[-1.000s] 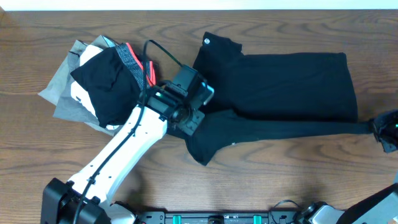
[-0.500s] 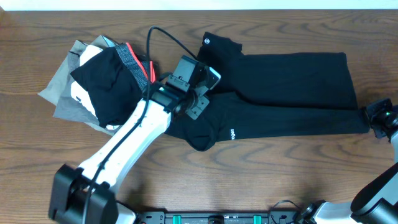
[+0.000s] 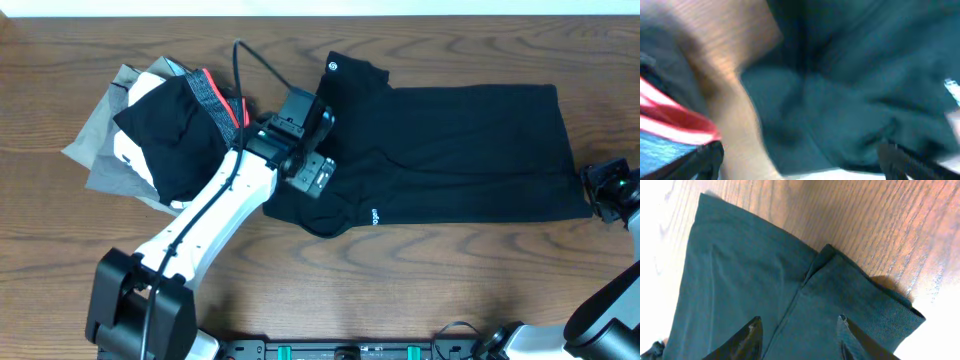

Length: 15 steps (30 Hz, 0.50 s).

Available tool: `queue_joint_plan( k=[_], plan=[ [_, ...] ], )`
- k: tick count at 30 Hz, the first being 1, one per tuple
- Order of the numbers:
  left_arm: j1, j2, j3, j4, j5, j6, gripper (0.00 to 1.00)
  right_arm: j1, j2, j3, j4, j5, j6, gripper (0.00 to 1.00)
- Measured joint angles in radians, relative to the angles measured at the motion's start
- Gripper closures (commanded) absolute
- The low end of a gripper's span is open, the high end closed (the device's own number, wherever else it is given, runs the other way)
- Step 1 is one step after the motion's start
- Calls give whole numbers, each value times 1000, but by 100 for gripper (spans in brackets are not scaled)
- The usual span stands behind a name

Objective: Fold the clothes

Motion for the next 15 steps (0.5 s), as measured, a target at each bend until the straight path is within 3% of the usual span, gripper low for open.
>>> queue_joint_plan(
  k=[5, 15],
  plan=[
    [-34, -13, -4, -50, 184, -32, 5, 0, 0, 0, -29, -8, -5, 52],
    [-170, 66, -89, 69, 255, -33, 18, 0, 0, 0, -80, -19, -15, 51]
  ],
)
